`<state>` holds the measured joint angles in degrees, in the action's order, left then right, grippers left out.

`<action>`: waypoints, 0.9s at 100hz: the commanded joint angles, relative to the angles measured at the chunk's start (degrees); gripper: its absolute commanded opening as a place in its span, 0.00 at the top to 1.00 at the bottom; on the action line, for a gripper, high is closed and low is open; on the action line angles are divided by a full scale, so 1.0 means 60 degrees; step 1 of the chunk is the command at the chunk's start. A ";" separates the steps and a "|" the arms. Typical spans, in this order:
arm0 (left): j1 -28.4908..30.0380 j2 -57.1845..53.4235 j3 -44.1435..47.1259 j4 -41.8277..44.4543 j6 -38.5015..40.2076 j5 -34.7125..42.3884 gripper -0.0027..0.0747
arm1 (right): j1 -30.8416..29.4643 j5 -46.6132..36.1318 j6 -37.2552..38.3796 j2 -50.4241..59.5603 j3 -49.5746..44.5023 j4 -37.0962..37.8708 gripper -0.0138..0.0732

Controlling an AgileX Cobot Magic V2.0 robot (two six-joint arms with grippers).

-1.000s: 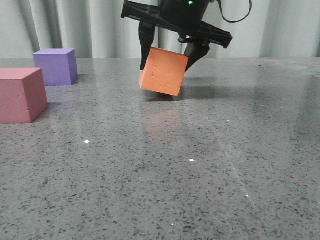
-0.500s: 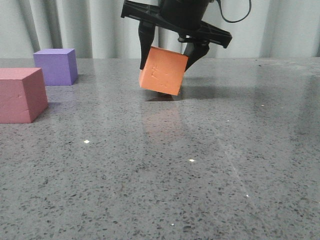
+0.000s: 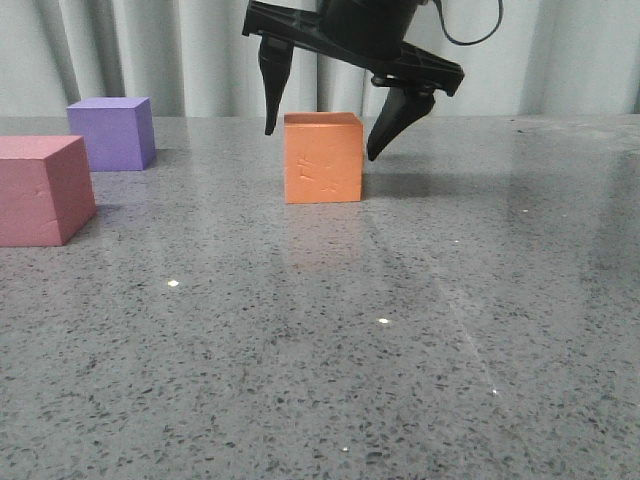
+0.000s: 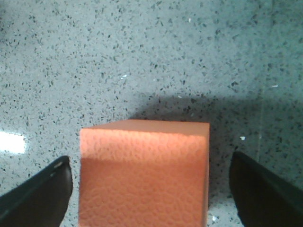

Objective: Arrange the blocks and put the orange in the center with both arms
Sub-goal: 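Set the orange cube down and open the right gripper, then raise the right gripper away from the orange cube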

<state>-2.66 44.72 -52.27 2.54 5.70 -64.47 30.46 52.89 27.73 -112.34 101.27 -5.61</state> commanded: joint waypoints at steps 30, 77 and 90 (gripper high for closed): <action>-0.0007 0.0005 -0.0353 -0.0004 0.0012 0.0406 0.14 | -0.0015 -0.0286 -0.1295 0.1461 0.1091 0.0075 0.08; -0.0007 -0.0044 -0.0354 -0.0004 0.0012 0.0372 0.14 | -0.0826 0.0495 -0.2673 0.3848 0.0269 0.1438 0.08; -0.0007 -0.0044 -0.0354 -0.0004 0.0012 0.0372 0.14 | -0.0950 0.0478 -0.2673 0.4594 -0.1061 0.2074 0.08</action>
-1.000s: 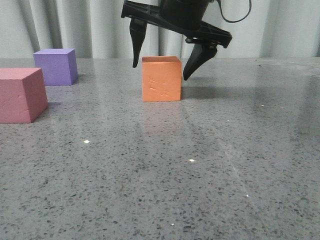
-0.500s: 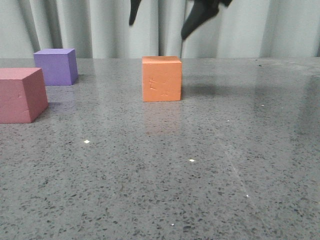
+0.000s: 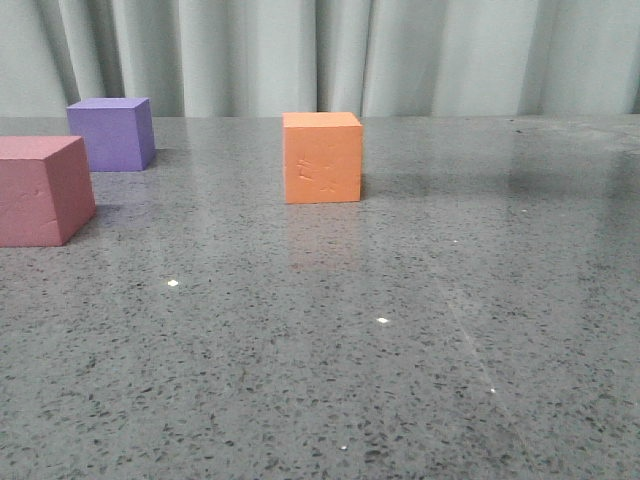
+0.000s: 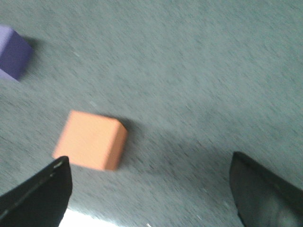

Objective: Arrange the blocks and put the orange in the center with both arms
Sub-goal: 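Raise the right gripper away from the orange cube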

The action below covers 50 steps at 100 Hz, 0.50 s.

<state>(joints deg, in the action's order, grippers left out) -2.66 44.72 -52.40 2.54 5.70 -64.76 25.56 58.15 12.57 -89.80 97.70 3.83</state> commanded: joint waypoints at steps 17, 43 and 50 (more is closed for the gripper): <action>-0.0007 -0.0044 -0.0333 -0.0004 0.0012 0.0421 0.14 | -0.0507 -0.0872 -0.0137 0.2061 -0.2341 0.0685 0.08; -0.0007 -0.0044 -0.0333 -0.0004 0.0012 0.0394 0.14 | -0.2019 -0.1040 -0.0147 0.3822 -0.4645 0.0685 0.08; -0.0007 -0.0044 -0.0333 -0.0004 0.0012 0.0396 0.14 | -0.2426 -0.1032 -0.0154 0.4313 -0.5151 0.0685 0.08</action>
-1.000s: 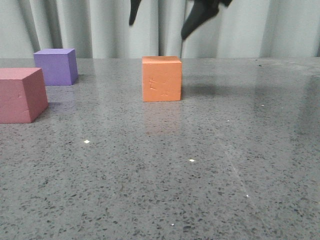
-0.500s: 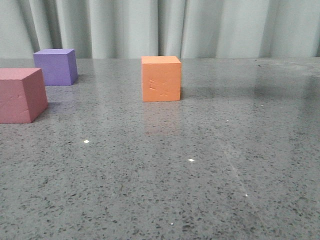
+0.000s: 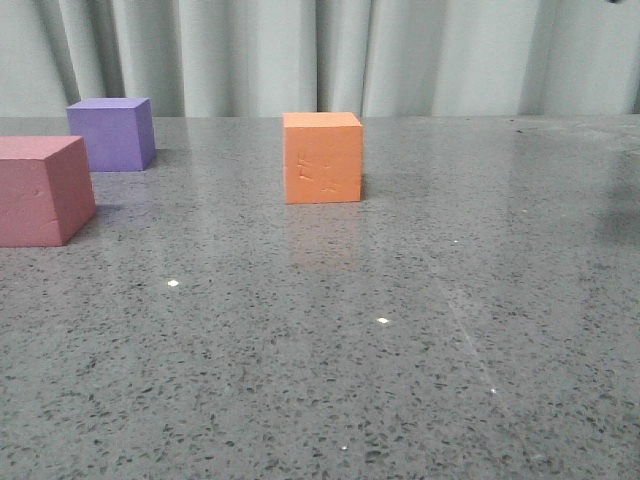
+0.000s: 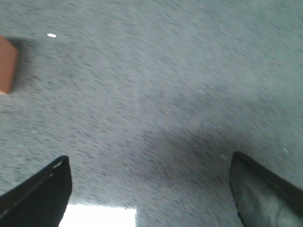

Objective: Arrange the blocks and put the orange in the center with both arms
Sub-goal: 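Raise the right gripper away from the orange cube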

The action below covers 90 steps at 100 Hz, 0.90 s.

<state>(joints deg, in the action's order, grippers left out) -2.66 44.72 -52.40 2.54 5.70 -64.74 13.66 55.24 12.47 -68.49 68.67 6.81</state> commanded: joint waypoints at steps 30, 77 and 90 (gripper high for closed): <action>-0.0007 -0.0044 -0.0333 -0.0004 0.0012 0.0276 0.14 | -0.1114 -0.0359 -0.0157 0.2892 -0.2092 0.0403 0.08; -0.0007 -0.0044 -0.0333 -0.0040 0.0012 0.0621 0.14 | -0.1114 -0.0054 -0.0157 0.4491 -0.2866 0.0677 0.08; -0.0007 -0.0025 -0.0333 -0.0334 -0.0121 0.0690 0.14 | -0.1114 0.0047 -0.0157 0.4491 -0.2866 0.0619 0.08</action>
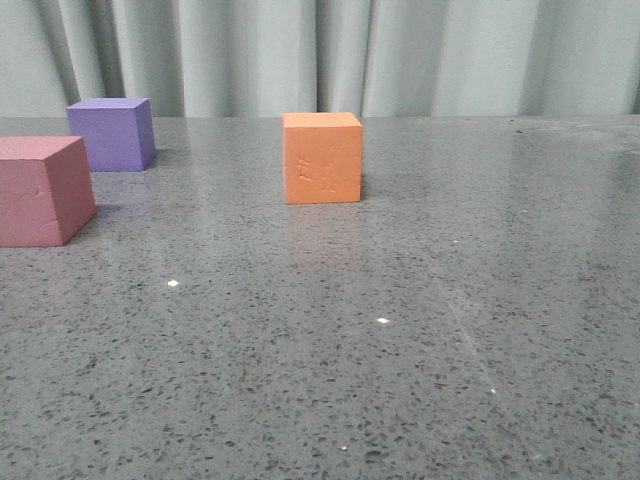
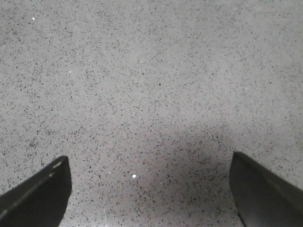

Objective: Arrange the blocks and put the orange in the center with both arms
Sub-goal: 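Raise the right gripper away from the orange cube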

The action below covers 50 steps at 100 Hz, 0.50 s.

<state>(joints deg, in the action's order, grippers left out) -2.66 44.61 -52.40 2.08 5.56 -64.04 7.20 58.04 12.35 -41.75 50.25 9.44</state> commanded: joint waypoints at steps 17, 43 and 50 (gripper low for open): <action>-0.0007 -0.0008 -0.0671 -0.1792 -0.1150 0.0577 0.14 | -0.0036 -0.0437 -0.0136 0.0035 0.0203 0.0066 0.08; -0.0047 0.0388 -0.1736 -0.3269 -0.1395 0.1365 0.18 | -0.0036 -0.0450 -0.0136 0.0035 0.0203 -0.0011 0.08; -0.0275 0.0758 -0.2026 -0.3694 -0.1458 0.1442 0.18 | -0.0036 -0.0450 -0.0136 0.0035 0.0203 -0.0031 0.08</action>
<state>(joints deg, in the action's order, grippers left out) -2.91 46.87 -61.05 -15.62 -2.44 -59.81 7.20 58.37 12.23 -41.75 50.25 8.95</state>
